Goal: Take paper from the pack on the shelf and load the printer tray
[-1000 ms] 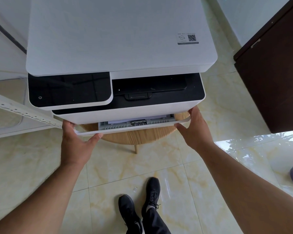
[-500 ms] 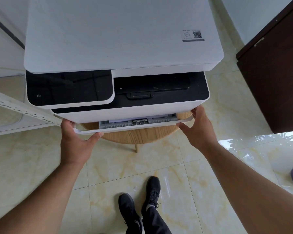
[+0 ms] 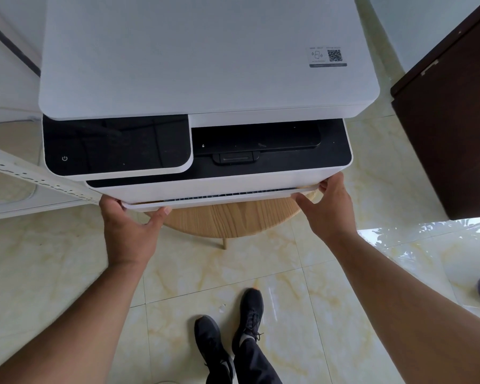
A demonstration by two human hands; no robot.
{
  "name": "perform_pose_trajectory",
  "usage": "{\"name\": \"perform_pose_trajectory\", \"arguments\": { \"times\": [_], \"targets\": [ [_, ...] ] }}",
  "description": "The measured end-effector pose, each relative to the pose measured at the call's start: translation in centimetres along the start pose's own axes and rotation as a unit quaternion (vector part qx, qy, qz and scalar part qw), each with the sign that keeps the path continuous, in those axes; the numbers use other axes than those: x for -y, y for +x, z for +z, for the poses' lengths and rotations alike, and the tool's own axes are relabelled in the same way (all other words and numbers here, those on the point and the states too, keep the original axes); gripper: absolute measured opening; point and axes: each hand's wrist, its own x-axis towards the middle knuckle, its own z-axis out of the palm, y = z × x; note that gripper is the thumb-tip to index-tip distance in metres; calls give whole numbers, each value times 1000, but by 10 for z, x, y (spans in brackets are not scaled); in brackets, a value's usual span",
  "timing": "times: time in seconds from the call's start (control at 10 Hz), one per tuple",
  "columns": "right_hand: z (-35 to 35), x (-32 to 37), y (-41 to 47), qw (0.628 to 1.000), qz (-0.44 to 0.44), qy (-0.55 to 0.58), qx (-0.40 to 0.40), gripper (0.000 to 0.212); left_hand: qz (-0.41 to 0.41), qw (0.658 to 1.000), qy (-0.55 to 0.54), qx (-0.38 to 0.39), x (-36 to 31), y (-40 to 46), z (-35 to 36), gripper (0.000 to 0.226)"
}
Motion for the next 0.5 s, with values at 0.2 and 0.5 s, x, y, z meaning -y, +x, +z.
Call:
{"name": "perform_pose_trajectory", "arguments": {
  "times": [0.2, 0.5],
  "targets": [
    [5, -1, 3, 1000, 6, 21, -20, 72, -11, 1000, 1, -22, -3, 3, 3, 75],
    [5, 12, -4, 999, 22, 7, -38, 66, -38, 998, 43, -15, -15, 4, -6, 73]
  ]
}}
